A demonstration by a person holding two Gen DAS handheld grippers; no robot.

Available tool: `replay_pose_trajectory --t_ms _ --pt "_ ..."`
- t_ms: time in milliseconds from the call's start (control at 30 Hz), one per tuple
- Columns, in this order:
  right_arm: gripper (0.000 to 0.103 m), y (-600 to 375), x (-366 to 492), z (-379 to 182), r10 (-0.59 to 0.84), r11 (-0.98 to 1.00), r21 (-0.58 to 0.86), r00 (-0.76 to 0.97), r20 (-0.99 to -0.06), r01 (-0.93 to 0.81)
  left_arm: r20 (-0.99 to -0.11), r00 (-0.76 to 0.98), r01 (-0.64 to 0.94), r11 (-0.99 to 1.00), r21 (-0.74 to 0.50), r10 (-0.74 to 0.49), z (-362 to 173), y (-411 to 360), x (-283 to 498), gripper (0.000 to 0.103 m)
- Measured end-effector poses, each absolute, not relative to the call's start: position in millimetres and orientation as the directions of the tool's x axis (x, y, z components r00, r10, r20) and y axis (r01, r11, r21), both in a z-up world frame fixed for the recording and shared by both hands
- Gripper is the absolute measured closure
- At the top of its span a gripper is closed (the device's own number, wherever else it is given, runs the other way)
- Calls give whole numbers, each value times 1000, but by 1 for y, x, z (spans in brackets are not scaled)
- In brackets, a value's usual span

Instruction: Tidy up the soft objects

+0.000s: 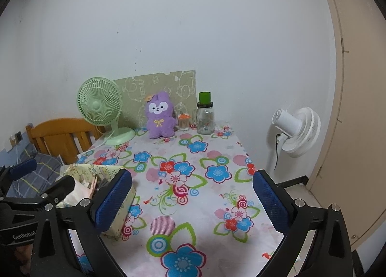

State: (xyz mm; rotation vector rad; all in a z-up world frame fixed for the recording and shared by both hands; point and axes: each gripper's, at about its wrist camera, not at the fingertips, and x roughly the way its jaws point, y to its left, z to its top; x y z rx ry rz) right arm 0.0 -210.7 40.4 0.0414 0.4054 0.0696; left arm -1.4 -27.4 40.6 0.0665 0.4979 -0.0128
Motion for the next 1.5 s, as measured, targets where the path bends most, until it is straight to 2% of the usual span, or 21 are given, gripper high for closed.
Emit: replay_pose_trajectory --t_ms 1500 --pt "0 -197 -2 43 69 998 18 921 -384 -68 -459 888 27 999 24 -13 41 -16 -3 0"
